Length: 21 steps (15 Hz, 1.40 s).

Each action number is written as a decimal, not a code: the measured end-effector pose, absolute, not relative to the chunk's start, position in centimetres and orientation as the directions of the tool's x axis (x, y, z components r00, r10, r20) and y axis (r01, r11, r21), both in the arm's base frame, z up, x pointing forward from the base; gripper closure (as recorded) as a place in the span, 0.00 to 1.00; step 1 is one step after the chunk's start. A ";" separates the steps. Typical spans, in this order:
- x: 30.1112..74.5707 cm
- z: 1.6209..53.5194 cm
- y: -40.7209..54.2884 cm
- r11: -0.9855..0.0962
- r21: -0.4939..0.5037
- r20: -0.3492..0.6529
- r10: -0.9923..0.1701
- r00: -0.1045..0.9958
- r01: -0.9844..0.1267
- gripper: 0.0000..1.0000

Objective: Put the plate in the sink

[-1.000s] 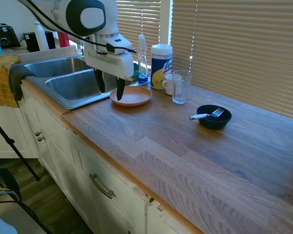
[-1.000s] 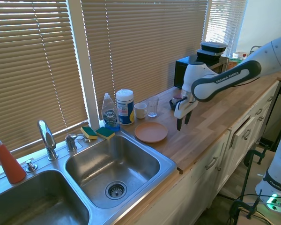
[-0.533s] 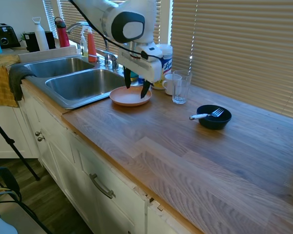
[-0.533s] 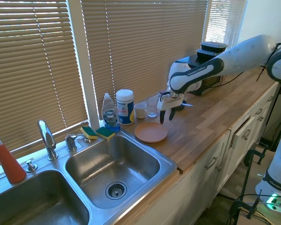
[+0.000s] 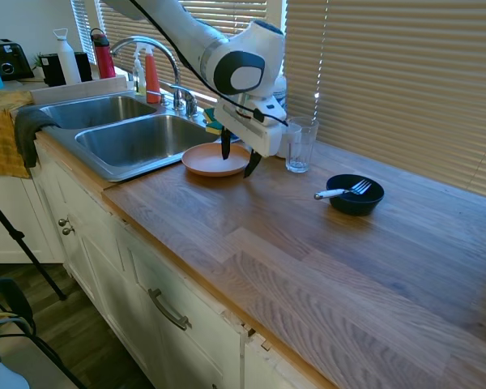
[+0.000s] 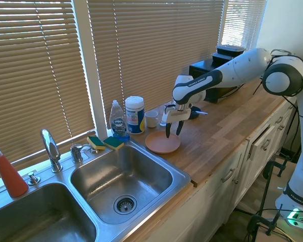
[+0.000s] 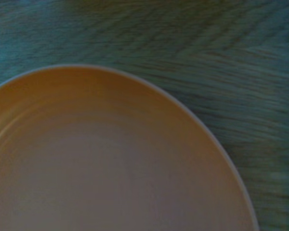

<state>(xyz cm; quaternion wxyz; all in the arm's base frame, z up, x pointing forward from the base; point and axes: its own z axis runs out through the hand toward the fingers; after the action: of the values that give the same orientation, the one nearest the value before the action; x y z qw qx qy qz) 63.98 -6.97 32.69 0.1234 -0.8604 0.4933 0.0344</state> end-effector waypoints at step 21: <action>63.6 30.8 -9.3 -0.480 -0.241 -0.262 -0.805 0.533 -0.843 1.00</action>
<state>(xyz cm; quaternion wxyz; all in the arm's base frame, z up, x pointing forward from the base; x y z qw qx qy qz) 63.64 -9.26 30.79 0.1719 -0.8585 0.4798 0.0563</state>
